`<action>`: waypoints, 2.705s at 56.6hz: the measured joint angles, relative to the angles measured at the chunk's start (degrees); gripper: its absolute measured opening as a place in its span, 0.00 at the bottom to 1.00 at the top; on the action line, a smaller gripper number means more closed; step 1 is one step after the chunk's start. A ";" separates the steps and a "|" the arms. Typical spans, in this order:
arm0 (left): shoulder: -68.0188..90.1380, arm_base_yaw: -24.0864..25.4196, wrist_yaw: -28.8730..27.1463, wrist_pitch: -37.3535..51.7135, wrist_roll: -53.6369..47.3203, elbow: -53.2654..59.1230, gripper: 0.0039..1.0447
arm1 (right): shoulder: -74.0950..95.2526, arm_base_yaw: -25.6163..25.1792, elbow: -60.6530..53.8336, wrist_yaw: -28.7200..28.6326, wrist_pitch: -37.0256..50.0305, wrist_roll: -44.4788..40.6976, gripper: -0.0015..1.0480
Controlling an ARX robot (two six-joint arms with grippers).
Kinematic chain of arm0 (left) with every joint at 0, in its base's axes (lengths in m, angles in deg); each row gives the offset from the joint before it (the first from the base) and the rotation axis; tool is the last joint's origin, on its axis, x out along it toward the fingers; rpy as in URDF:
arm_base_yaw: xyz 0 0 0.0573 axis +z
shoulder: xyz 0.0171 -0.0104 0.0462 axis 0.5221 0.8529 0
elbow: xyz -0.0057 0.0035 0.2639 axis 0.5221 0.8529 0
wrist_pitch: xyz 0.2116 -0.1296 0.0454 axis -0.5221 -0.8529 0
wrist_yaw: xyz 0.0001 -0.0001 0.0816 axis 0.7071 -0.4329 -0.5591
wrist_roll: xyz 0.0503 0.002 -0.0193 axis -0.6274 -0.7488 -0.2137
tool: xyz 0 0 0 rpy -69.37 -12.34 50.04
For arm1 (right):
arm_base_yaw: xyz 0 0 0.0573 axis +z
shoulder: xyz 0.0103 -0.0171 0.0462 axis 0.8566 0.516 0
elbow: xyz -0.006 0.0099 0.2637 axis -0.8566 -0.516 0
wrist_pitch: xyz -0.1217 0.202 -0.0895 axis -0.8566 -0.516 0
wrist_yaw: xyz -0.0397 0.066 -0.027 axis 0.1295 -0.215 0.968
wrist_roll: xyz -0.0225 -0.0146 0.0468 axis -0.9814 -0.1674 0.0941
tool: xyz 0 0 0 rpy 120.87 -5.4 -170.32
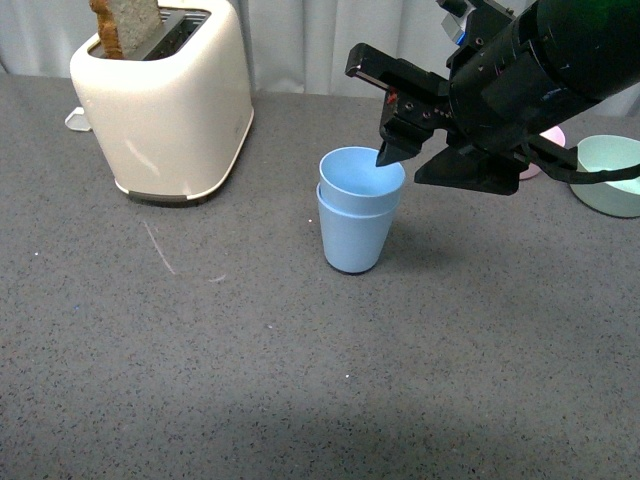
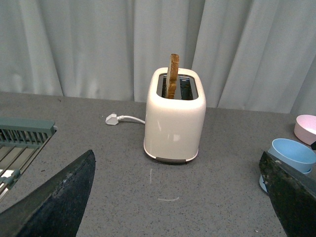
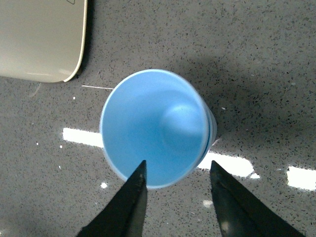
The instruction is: Stack blue cups with both arms
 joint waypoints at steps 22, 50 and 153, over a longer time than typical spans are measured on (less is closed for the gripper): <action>0.00 0.02 0.00 0.00 0.00 0.00 0.94 | -2.58 0.09 -5.22 12.04 12.81 -7.04 0.85; 0.00 0.02 -0.02 0.00 -0.02 0.00 0.94 | -21.73 -8.90 -46.34 23.78 77.13 -29.57 0.11; -0.02 0.02 -0.02 0.00 -0.02 0.00 0.94 | -95.84 -20.79 -66.69 11.78 24.30 -30.01 0.01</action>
